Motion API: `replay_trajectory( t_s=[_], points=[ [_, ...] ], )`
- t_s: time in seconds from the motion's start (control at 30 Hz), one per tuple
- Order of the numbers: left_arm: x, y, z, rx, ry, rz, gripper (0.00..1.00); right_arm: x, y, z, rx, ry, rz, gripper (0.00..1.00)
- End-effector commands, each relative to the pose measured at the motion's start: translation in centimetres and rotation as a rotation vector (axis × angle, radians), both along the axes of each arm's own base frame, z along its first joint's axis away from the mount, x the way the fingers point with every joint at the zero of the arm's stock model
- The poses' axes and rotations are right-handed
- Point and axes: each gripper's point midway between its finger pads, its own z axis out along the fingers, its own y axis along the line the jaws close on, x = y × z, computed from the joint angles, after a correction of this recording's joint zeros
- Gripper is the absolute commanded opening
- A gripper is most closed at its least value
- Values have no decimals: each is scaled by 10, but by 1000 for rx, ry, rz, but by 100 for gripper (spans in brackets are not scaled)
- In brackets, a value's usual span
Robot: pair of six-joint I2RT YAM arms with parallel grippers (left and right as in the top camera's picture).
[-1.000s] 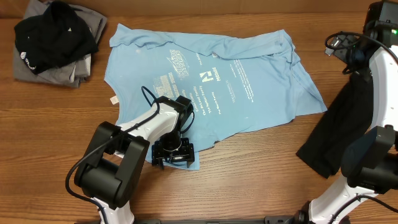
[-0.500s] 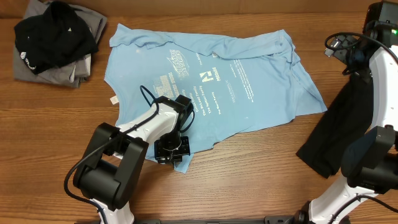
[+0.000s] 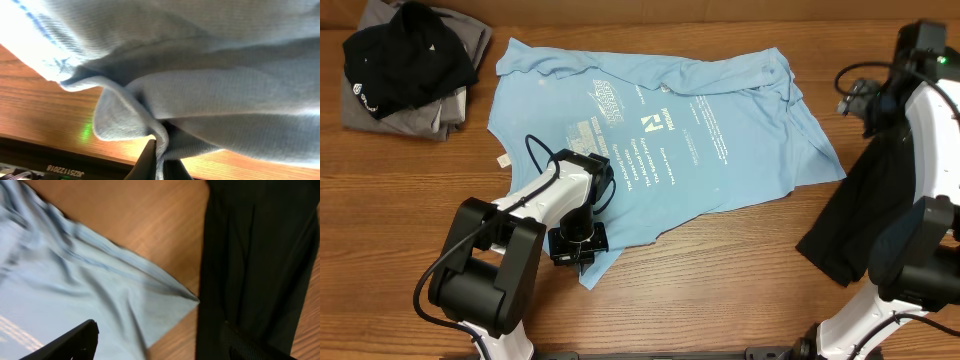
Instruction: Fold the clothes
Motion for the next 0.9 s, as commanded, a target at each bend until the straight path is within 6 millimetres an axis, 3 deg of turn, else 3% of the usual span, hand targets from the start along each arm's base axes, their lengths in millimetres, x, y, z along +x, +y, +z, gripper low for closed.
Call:
replay_trajectory(
  t_s=[0.0, 0.37, 0.5, 0.87],
  points=[
    [7, 5, 6, 19, -40, -9, 4, -18, 3, -30, 20, 76, 3, 81],
    [8, 5, 6, 9, -42, -28, 4, -30, 15, -83, 74, 88, -8, 56],
    [8, 5, 6, 5, -41, -36, 4, -32, 26, -93, 133, 75, -4, 54],
    [8, 4, 6, 2, -41, -34, 6, -34, 21, -108, 109, 83, -31, 54]
  ],
)
